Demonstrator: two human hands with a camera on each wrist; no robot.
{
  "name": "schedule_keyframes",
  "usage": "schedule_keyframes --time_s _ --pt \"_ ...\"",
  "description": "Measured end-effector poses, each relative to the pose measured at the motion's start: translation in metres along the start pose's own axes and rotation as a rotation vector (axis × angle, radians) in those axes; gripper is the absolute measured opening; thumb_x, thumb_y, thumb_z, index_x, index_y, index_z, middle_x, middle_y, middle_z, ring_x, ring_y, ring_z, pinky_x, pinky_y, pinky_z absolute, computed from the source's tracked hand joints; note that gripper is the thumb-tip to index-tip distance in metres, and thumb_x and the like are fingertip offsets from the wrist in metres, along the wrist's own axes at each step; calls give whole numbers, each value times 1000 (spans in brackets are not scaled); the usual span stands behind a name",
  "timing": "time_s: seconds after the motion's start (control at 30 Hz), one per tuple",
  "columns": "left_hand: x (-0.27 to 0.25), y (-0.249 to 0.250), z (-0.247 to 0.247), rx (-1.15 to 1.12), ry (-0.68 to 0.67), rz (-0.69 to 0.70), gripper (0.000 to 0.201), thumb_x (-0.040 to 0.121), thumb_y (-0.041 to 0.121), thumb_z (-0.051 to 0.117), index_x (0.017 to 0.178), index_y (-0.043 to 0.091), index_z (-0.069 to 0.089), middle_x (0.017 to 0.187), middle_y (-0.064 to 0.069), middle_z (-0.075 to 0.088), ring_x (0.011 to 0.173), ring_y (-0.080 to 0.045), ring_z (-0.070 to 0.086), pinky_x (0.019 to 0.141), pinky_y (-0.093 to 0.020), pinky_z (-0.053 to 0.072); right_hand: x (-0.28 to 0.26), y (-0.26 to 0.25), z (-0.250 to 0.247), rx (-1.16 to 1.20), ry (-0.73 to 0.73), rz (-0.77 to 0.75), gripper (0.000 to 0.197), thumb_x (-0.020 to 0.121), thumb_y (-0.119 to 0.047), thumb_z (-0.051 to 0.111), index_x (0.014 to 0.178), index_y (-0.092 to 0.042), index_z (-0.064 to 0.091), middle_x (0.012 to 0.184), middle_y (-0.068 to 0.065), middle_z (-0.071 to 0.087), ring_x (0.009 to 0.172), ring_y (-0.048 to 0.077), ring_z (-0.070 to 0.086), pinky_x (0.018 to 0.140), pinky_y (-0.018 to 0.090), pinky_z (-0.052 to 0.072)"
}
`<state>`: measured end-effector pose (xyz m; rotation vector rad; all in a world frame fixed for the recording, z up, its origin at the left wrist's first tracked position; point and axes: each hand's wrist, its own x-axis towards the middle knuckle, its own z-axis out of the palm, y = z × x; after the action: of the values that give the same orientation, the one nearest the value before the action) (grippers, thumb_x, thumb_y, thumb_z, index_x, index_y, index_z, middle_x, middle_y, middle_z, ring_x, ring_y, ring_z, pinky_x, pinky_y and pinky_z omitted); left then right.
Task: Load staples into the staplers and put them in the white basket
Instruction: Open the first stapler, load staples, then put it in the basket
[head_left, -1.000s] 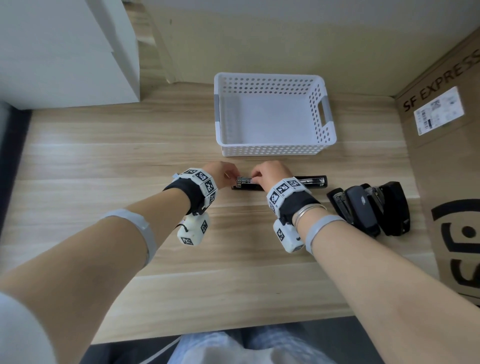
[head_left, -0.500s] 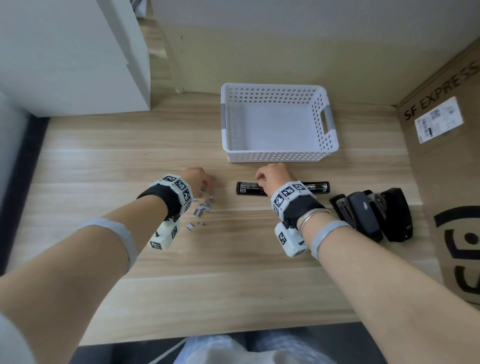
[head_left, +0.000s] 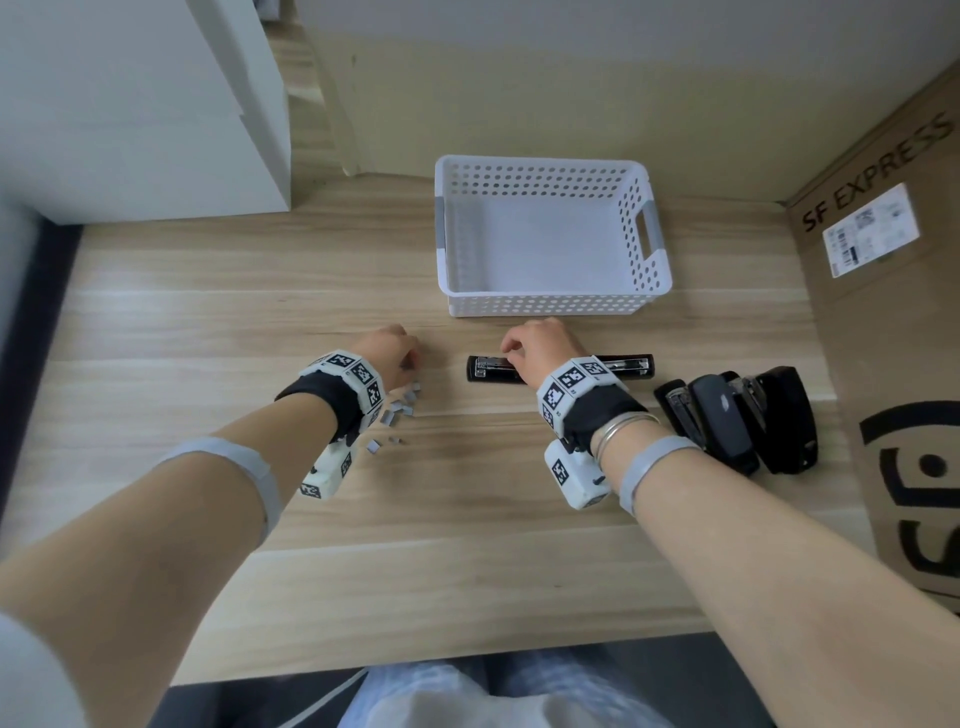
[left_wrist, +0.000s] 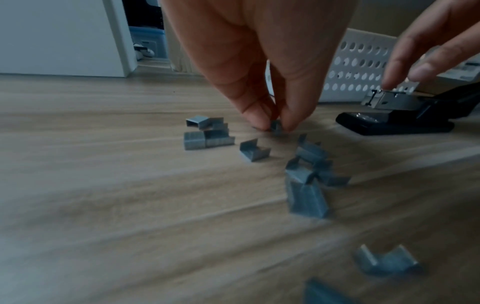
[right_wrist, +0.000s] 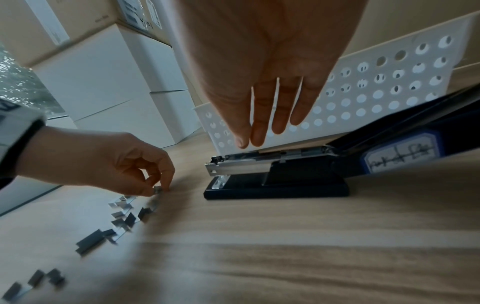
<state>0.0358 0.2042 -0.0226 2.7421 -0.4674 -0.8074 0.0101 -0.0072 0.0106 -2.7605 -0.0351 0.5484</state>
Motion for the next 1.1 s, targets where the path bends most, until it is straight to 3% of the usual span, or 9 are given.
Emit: schedule_keyframes --time_s 0.17,0.3,0.37,0.53,0.63,0.7,0.87,0.97,1.1 --pt "1 9 -6 -143 47 -43 21 85 8 53 104 9 59 107 -11 67 84 -23 56 73 -25 43 3 -3 1 -10 -36 -33 22 94 -18 51 108 -21 69 114 0 66 118 23 50 94 29 43" --pt "4 27 -11 -441 72 -1 20 82 1 56 100 10 59 103 -10 68 97 -26 67 91 -36 54 5 -11 0 -10 -92 -70 25 93 -24 57 116 -20 66 120 2 64 120 22 49 98 30 39" --pt "6 39 -14 -589 58 44 21 82 -4 56 94 13 57 97 -8 64 95 -26 67 90 -39 55 6 -15 -2 6 -104 -67 31 91 -28 60 121 -20 64 123 3 64 119 22 53 97 30 41" --pt "10 55 -15 -723 101 93 32 79 -1 65 71 26 51 83 -1 59 83 -20 61 87 -28 52 3 -16 -10 169 -72 9 25 88 -27 64 112 -20 69 111 3 71 106 21 63 93 32 49" --pt "11 57 -12 -787 117 53 38 78 -4 66 69 29 50 74 6 57 74 -13 59 81 -19 51 1 -15 -15 240 -67 18 24 87 -24 66 110 -17 71 111 4 71 106 19 64 92 27 46" --pt "13 58 -12 -809 120 31 37 77 -3 66 68 29 50 71 7 56 68 -7 56 75 -13 47 0 -14 -16 319 -61 36 25 85 -21 68 109 -14 71 111 5 72 102 17 64 88 22 44" --pt "17 59 -13 -769 90 13 34 77 5 70 68 30 49 68 8 55 59 -6 55 67 -16 47 -2 -11 -15 393 -49 54 23 82 -23 72 103 -13 72 101 4 73 82 7 57 69 16 42" --pt "19 63 -9 -641 69 6 26 79 6 67 70 24 51 65 10 53 59 -7 55 53 -5 42 0 -6 -17 179 -60 53 20 83 -29 70 97 -15 71 98 0 72 87 13 63 79 24 50" --pt "18 63 -2 -508 33 6 14 82 2 62 96 4 65 85 -1 61 83 -16 53 74 -22 40 1 -2 -15 -67 -149 38 15 87 -28 65 96 -18 72 101 2 72 99 22 65 88 32 54"
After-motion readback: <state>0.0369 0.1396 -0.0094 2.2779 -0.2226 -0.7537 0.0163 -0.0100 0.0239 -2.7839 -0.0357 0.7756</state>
